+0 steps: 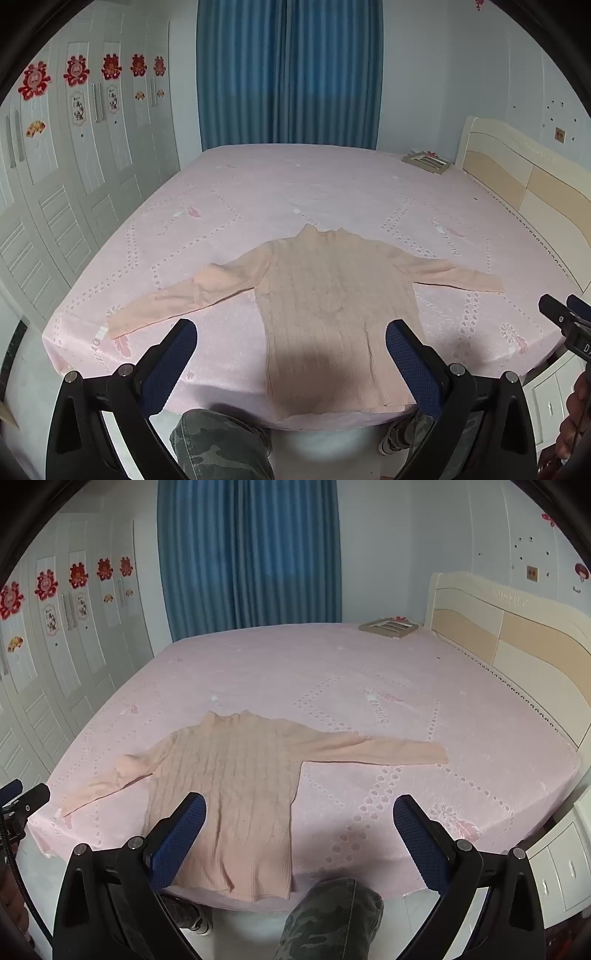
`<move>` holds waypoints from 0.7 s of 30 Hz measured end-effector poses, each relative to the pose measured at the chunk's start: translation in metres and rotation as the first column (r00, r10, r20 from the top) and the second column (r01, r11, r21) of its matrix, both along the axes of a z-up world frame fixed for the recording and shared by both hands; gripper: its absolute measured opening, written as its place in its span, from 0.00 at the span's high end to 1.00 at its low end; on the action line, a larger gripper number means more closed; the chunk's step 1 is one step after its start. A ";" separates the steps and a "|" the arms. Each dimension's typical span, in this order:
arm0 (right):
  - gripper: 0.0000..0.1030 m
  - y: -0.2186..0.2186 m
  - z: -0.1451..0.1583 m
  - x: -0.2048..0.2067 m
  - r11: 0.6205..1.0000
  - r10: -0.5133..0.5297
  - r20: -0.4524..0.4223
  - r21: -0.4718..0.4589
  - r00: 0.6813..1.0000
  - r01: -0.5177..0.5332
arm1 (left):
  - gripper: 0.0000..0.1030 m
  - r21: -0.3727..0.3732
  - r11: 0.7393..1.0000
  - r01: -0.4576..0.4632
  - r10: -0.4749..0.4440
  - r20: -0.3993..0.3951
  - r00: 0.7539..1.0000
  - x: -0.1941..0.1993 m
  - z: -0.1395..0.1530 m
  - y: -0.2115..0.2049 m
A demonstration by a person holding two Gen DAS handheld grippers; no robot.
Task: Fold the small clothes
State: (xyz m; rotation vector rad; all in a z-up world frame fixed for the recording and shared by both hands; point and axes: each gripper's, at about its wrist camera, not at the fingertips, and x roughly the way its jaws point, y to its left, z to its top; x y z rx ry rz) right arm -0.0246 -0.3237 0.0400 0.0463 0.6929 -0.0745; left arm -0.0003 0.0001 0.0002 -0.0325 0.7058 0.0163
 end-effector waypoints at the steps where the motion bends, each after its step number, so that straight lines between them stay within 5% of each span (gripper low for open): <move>1: 0.03 0.000 0.000 -0.001 1.000 0.001 0.000 -0.003 1.000 -0.001 | 0.00 0.006 1.000 0.000 0.000 -0.011 1.000 0.001 0.000 -0.001; 21: 0.03 0.000 0.008 -0.011 1.000 0.000 -0.009 0.024 1.000 0.000 | 0.00 -0.004 1.000 -0.005 0.005 0.012 1.000 -0.009 0.012 0.001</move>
